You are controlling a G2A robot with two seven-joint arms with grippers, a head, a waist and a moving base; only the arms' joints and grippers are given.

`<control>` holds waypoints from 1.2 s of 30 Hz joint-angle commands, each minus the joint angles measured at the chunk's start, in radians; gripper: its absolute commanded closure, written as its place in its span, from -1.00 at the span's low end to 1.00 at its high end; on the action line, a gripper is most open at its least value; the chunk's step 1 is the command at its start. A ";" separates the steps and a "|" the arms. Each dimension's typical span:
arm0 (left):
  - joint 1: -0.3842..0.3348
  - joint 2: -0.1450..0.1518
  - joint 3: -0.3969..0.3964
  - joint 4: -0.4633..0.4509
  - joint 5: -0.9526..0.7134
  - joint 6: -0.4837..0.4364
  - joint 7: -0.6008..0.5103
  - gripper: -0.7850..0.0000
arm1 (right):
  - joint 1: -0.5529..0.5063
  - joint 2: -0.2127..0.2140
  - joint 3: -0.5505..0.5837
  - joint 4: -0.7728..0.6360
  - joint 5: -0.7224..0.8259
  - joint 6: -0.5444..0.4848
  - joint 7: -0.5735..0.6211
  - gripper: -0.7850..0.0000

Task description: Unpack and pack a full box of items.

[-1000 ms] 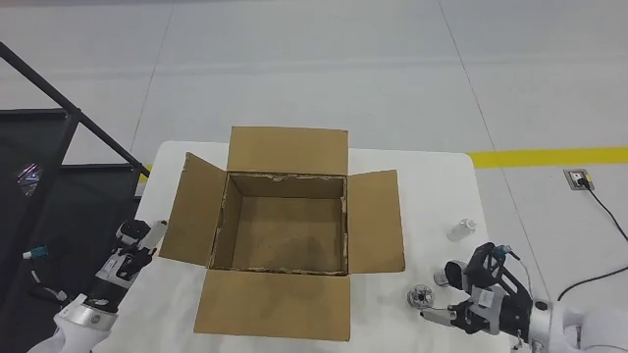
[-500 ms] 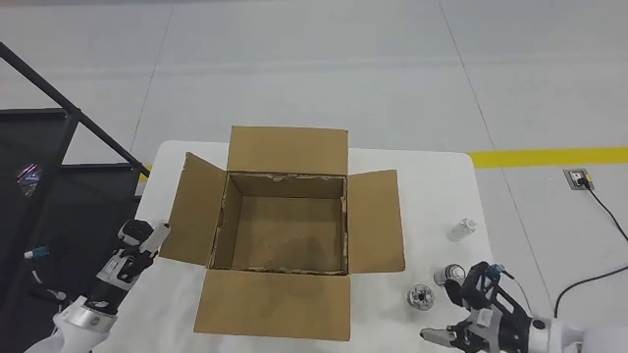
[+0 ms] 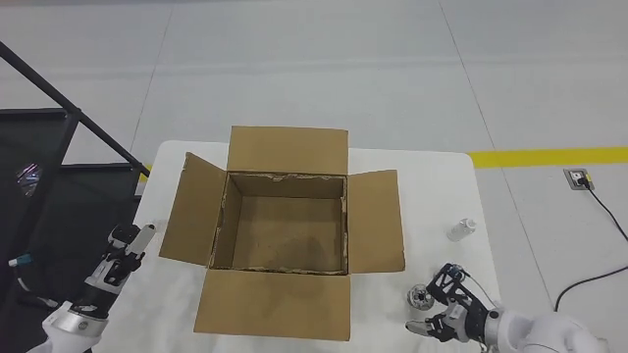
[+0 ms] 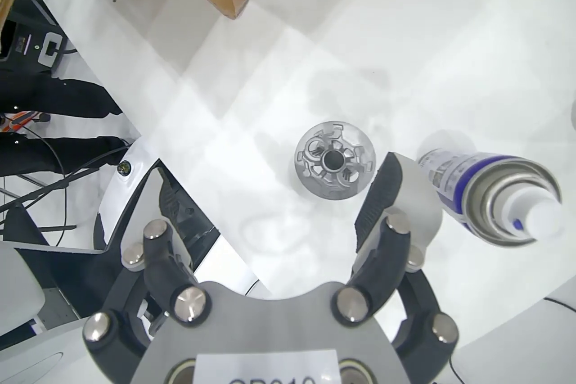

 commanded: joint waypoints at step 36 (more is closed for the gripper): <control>0.000 0.000 0.000 0.000 0.000 0.000 0.000 -1.00 | 0.060 0.018 -0.132 0.096 -0.249 0.125 -0.167 1.00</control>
